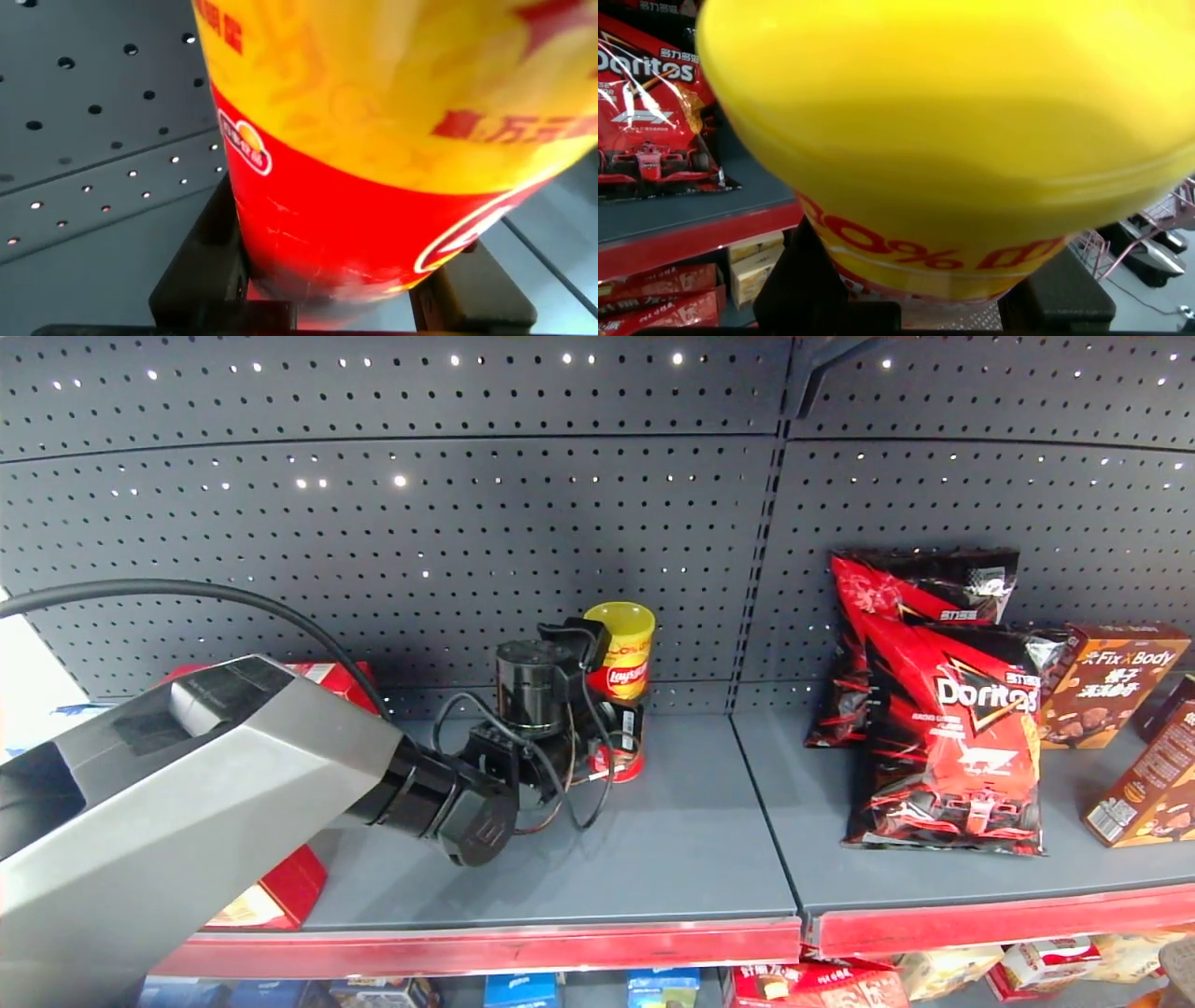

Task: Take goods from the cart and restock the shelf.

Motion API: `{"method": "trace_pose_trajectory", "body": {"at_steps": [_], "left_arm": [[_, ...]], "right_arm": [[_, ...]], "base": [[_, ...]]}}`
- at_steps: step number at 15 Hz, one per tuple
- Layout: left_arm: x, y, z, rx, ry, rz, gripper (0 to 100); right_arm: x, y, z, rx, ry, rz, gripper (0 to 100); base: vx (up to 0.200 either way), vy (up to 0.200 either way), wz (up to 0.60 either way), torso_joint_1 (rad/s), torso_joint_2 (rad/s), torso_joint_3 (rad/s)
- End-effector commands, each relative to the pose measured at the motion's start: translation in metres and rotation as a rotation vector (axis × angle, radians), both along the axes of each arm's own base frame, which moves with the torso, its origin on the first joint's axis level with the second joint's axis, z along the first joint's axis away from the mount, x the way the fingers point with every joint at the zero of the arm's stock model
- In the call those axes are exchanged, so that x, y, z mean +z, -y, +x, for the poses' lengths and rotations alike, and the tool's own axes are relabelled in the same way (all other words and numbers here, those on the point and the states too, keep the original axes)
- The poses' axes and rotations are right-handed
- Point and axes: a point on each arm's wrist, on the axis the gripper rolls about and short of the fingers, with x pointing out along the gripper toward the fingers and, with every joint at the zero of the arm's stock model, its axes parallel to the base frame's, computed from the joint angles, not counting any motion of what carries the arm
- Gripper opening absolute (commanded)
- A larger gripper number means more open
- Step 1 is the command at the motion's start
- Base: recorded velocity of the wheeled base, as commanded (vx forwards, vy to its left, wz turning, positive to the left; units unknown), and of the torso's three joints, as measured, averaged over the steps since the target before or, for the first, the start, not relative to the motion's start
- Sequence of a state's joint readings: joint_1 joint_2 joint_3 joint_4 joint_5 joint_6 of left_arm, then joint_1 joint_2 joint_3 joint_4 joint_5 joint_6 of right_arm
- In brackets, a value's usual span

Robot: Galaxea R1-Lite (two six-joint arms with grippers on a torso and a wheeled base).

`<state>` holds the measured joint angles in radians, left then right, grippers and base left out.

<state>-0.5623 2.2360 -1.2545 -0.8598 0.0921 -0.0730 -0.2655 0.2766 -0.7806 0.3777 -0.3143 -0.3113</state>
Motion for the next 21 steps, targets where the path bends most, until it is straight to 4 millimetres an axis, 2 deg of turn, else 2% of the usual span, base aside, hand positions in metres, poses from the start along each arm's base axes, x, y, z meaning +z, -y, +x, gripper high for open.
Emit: {"method": "trace_pose_trajectory", "body": {"at_steps": [1, 3, 6, 11, 14, 18, 21], "left_arm": [[0.013, 0.002, -0.006, -0.010, 0.027, -0.018, 0], [0.021, 0.005, -0.013, -0.022, 0.038, -0.027, 0], [0.033, 0.005, -0.034, -0.039, 0.041, -0.028, 0], [0.049, -0.014, -0.064, -0.031, 0.034, -0.022, 0], [0.057, -0.028, -0.089, -0.038, 0.027, -0.015, 0], [0.053, -0.043, -0.130, -0.079, -0.013, 0.015, 0], [0.050, -0.048, -0.140, -0.087, -0.037, 0.032, 0]], "right_arm": [[-0.001, 0.001, 0.001, 0.011, -0.004, 0.001, 0], [-0.001, 0.001, 0.002, 0.014, -0.003, 0.012, 0], [0.001, 0.002, 0.005, 0.014, 0.008, 0.016, 0], [0.003, 0.003, 0.005, 0.028, 0.035, 0.031, 0], [0.004, 0.003, 0.005, 0.027, 0.039, 0.030, 0], [0.007, 0.003, 0.008, 0.035, 0.030, 0.028, 0], [0.009, 0.004, 0.010, 0.038, 0.022, 0.024, 0]], "base": [[0.000, 0.000, 0.00, 0.000, 0.00, 0.000], [0.000, 0.000, 0.00, 0.000, 0.00, 0.000], [0.000, 0.000, 0.00, 0.000, 0.00, 0.000], [0.000, 0.000, 0.00, 0.000, 0.00, 0.000], [0.000, 0.000, 0.00, 0.000, 0.00, 0.000], [0.000, 0.000, 0.00, 0.000, 0.00, 0.000], [0.000, 0.000, 0.00, 0.000, 0.00, 0.000]]}}
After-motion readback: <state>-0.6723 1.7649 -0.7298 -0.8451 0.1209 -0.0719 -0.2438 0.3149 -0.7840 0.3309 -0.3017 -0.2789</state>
